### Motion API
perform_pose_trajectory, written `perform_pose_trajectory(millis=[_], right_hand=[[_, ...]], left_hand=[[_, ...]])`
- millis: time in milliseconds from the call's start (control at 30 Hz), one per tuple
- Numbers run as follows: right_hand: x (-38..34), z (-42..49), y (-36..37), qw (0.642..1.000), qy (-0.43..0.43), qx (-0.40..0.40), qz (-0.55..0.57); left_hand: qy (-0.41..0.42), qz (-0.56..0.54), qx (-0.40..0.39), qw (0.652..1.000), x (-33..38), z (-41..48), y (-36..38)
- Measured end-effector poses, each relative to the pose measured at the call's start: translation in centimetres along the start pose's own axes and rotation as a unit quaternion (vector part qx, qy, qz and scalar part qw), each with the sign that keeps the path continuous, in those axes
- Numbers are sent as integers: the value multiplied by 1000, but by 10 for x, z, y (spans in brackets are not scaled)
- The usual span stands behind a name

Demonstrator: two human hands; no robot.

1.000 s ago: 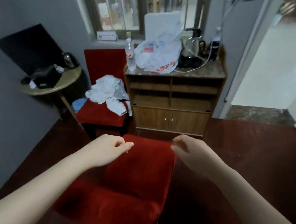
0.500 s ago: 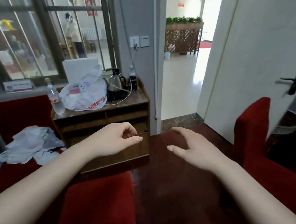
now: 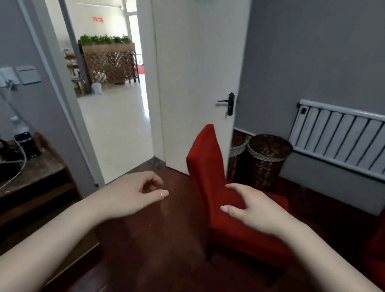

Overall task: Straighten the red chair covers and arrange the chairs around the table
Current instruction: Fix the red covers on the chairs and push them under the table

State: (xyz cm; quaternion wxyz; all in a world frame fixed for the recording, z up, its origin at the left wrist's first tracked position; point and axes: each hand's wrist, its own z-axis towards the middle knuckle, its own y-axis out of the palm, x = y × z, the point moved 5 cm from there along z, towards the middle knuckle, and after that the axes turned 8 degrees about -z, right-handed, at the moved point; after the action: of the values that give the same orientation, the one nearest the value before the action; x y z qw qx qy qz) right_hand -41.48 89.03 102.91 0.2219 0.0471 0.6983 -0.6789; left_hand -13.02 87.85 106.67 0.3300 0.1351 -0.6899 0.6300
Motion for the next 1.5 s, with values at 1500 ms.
perform_pose_trajectory(millis=[1500], right_hand=[[162,578,55,975,207,3,74]], left_hand=[[188,95,-245,946,-135,670,21]])
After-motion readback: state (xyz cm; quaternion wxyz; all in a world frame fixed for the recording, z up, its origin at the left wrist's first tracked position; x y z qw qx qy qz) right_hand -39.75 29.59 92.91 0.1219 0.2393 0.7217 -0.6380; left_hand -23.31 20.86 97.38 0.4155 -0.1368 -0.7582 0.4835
